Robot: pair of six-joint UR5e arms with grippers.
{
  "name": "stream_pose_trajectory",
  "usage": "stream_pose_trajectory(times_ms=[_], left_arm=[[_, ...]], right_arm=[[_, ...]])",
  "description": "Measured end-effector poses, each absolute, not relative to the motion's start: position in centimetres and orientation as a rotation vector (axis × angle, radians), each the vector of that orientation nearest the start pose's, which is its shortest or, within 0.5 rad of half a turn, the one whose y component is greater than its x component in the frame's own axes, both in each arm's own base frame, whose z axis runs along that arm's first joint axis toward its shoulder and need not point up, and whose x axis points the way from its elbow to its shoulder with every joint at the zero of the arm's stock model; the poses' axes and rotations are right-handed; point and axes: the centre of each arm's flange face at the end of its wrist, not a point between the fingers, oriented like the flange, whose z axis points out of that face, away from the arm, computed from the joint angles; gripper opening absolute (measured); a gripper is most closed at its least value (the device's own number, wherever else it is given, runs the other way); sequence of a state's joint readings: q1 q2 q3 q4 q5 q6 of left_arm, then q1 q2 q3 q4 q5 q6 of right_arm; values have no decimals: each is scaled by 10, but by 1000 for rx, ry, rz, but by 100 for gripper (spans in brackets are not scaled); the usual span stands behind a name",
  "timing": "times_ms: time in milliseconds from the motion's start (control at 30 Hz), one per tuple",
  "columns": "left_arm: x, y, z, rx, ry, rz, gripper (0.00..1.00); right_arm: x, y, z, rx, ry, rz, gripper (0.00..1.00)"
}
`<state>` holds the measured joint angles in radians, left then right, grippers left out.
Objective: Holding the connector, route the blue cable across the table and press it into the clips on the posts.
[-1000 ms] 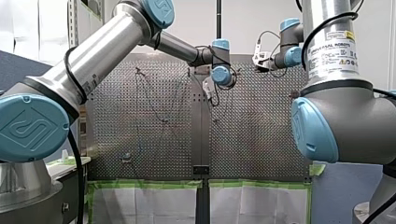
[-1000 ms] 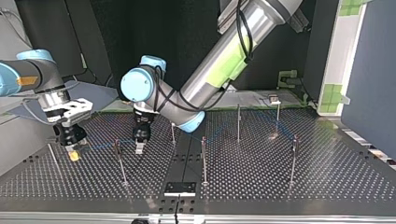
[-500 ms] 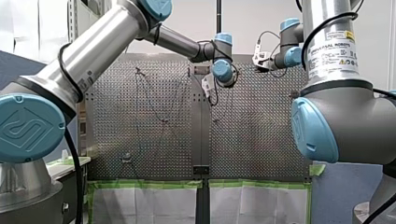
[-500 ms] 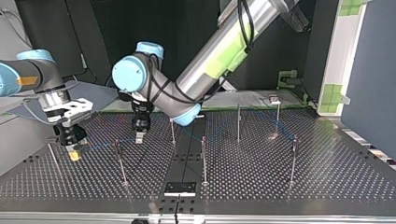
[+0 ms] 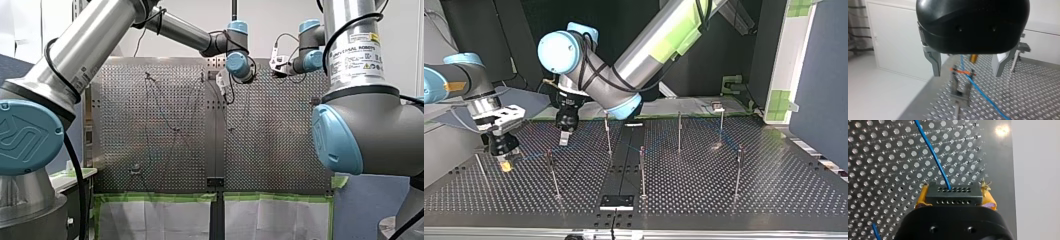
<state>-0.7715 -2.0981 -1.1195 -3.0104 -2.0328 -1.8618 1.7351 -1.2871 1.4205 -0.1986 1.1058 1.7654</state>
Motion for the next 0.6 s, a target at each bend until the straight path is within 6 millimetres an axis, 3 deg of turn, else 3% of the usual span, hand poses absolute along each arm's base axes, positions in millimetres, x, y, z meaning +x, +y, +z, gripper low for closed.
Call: stream_pose_trajectory(times_ms=[600], left_arm=[[404, -519, 449, -84, 1407, -556, 100]], right_arm=[[276, -565, 424, 1575, -966, 1808, 0]])
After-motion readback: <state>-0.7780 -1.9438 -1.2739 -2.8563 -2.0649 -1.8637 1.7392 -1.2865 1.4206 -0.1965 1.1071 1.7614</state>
